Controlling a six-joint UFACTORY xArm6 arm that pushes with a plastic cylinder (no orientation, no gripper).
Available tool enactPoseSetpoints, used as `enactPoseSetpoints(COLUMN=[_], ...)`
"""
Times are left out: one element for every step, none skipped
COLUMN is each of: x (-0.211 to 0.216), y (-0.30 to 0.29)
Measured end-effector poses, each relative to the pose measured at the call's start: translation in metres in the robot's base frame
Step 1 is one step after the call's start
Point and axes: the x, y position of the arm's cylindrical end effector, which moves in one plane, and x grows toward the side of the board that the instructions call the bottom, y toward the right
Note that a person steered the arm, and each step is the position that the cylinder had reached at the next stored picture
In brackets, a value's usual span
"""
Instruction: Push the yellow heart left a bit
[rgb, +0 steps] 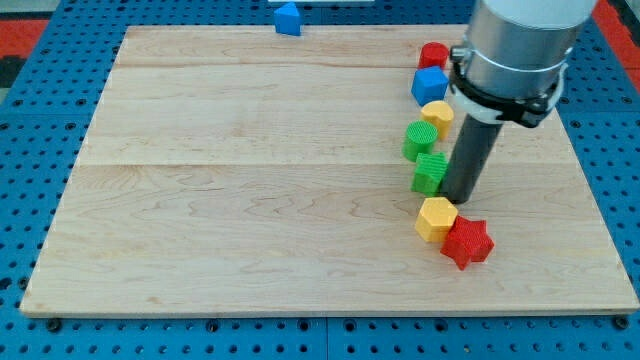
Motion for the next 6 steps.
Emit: enactPoseSetpoints(x=[0.002,-0.010,-0.060,-0.093,-0.116,-0.117], y=[0.030,0.067,0.060,0.048,0.045,0.035])
